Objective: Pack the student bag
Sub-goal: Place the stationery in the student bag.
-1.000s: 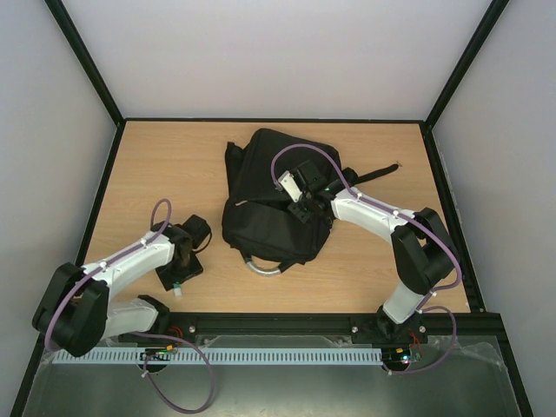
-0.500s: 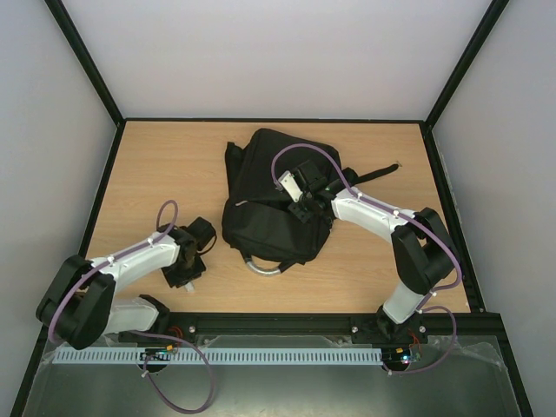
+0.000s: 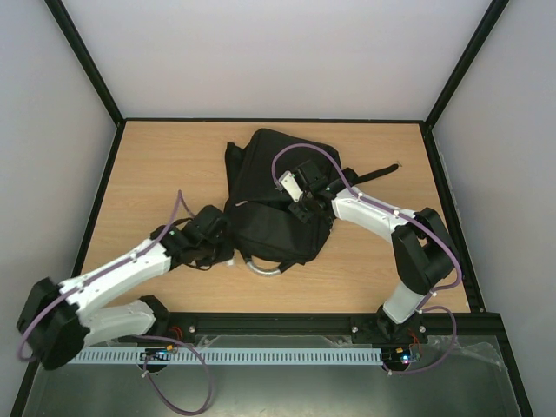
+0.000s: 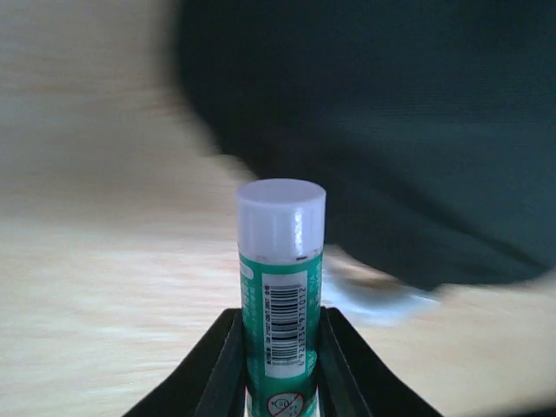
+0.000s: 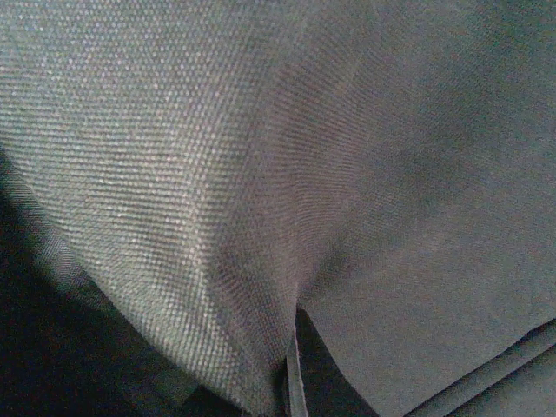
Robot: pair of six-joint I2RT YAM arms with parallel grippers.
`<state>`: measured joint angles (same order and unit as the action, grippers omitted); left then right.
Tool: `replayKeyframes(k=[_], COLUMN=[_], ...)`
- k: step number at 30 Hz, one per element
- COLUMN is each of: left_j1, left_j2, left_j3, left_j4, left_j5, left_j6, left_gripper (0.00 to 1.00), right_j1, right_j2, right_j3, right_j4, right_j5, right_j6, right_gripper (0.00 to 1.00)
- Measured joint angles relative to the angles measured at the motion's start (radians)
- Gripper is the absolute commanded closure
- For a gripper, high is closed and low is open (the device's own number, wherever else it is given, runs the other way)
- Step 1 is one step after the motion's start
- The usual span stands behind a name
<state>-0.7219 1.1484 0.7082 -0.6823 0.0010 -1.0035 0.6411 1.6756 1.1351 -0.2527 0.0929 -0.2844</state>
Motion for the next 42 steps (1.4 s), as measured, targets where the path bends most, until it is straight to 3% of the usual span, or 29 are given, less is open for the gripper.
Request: replayKeyframes(k=[5, 11, 16, 28, 36, 42], left_j1=[-0.012, -0.006, -0.006, 0.094, 0.117, 0.118], left_j2=[-0.123, 0.154, 0.309, 0.466, 0.575, 0.584], left_j3=[0.005, 0.198, 0.22, 0.196, 0.274, 0.262], left_j4=[0.283, 0.428, 0.566, 0.678, 0.732, 0.85], left_j5=[0.174, 0.352, 0.471, 0.52, 0.544, 0.433], left_j6=[0.106, 0.254, 0.276, 0.232, 0.161, 0.002], left_gripper=[0.98, 0.98, 0.98, 0.98, 0.98, 0.98], right_j1=[-0.001, -0.001, -0.001, 0.0, -0.001, -0.002], right_j2=[-0.002, -0.006, -0.006, -0.01, -0.01, -0.01], right_j3=[0.0, 0.0, 0.0, 0.0, 0.0, 0.0], right_j4=[-0.009, -0.016, -0.016, -0.019, -0.02, -0.014], right_j5=[-0.012, -0.019, -0.018, -0.01, -0.011, -0.017], right_j6=[0.0, 0.001, 0.004, 0.008, 0.008, 0.009], right_gripper=[0.99, 0.99, 0.99, 0.99, 0.99, 0.99])
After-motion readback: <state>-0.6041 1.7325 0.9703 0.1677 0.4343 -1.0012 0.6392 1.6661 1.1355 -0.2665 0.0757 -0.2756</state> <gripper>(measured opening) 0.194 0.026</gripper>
